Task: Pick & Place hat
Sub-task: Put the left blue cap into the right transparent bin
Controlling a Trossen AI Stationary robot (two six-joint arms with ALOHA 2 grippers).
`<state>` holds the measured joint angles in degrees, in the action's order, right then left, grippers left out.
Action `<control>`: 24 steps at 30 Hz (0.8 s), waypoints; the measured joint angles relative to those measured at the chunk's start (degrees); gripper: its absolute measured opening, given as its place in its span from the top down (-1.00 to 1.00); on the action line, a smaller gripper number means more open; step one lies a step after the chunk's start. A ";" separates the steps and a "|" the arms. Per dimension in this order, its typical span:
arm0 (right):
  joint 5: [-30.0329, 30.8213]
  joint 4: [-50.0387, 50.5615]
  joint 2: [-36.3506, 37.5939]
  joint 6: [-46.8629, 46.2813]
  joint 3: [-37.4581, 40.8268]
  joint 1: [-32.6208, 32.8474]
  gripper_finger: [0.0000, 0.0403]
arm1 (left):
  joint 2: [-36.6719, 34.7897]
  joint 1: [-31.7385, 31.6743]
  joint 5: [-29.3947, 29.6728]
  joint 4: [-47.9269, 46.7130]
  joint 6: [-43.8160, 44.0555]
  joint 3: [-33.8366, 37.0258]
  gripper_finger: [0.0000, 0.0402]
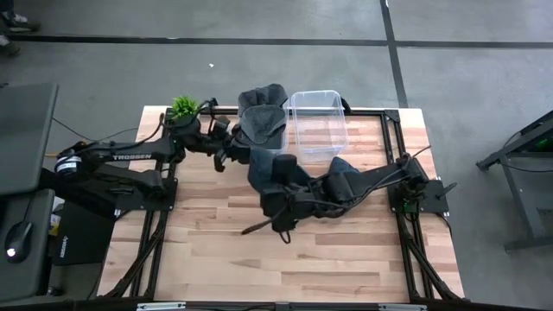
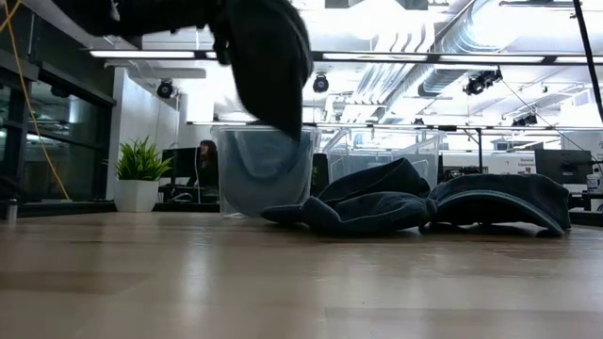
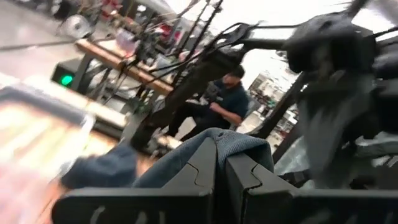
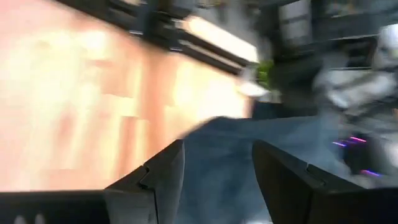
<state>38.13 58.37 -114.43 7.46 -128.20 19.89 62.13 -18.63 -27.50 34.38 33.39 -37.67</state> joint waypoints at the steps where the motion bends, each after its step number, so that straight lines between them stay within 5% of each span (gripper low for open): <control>1: -1.98 0.07 -0.01 -0.50 0.00 0.13 0.09 | 0.00 0.47 0.19 -0.06 -0.27 -0.99 1.00; 5: -0.08 0.49 -0.04 -1.44 0.00 1.32 0.09 | -0.02 2.70 4.45 -1.47 -3.18 -4.20 1.00; 13: 25.98 0.50 -0.04 -0.46 0.02 5.40 0.09 | 0.02 6.95 20.10 -11.44 -14.62 -10.68 1.00; 24: 36.27 -5.57 -0.43 -1.32 11.51 4.65 0.09 | 0.00 12.88 40.01 -13.02 -30.55 -13.40 1.00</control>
<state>74.40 52.80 -114.87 6.14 -116.69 24.55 62.13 -5.75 12.51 21.36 2.84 -51.07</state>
